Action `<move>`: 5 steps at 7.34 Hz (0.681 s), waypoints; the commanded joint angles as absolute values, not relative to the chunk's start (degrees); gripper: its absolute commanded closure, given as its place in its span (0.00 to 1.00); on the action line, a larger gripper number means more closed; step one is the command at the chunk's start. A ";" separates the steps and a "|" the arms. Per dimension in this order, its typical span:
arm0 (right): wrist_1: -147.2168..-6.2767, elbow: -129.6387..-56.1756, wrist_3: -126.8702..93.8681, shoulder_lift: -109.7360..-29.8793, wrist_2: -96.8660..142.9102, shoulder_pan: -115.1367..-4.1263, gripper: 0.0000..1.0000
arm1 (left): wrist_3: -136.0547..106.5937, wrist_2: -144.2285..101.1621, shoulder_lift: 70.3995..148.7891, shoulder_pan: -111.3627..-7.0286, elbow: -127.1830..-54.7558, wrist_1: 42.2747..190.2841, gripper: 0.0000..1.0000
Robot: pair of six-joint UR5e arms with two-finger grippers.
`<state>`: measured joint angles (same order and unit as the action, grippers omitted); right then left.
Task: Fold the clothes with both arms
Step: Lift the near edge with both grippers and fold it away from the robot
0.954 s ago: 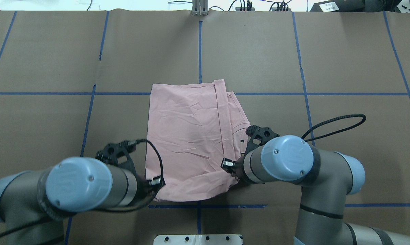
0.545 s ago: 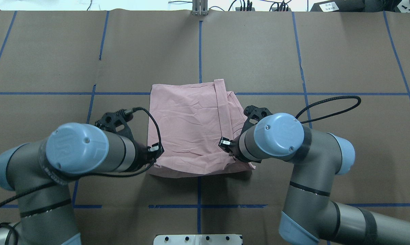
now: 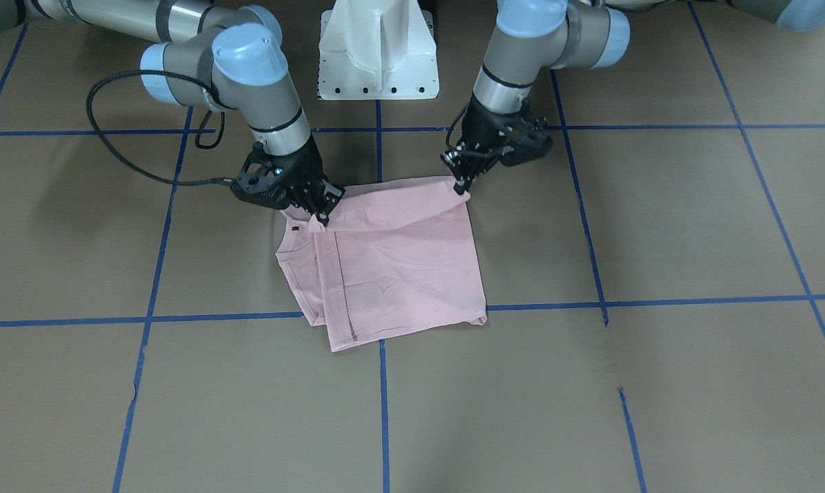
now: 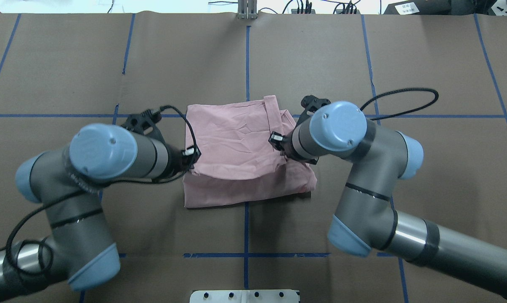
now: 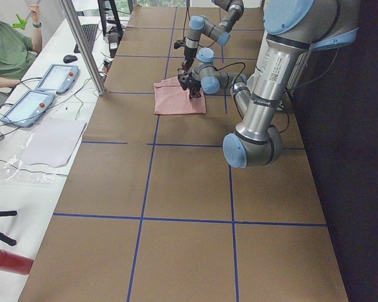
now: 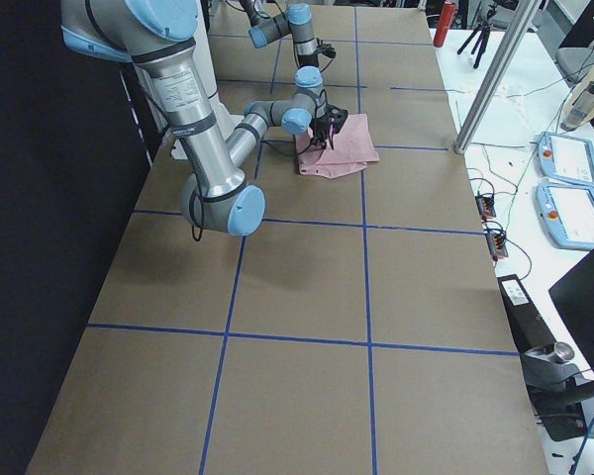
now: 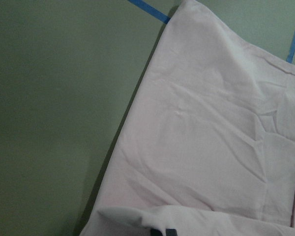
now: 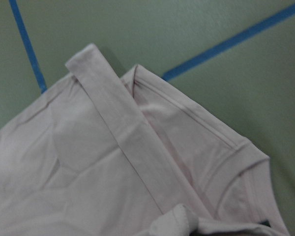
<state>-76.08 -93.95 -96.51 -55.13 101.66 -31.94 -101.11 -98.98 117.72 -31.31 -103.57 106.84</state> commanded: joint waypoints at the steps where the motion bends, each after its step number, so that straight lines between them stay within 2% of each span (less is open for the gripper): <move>1: -69.75 -75.58 -96.33 -45.47 103.26 -38.46 0.94 | -96.36 -99.31 125.03 -40.65 -84.65 119.99 0.80; 2: -65.17 -68.89 -95.81 -43.26 103.88 -41.28 0.01 | -90.06 -99.66 127.33 -43.83 -80.20 120.75 0.01; 3: -65.04 -64.90 -92.93 -41.33 103.71 -42.87 0.00 | -87.65 -99.75 127.09 -45.16 -80.16 120.76 0.00; 5: -65.04 -63.81 -91.67 -41.22 103.97 -44.73 0.00 | -87.63 -99.93 126.83 -45.26 -80.50 120.94 0.00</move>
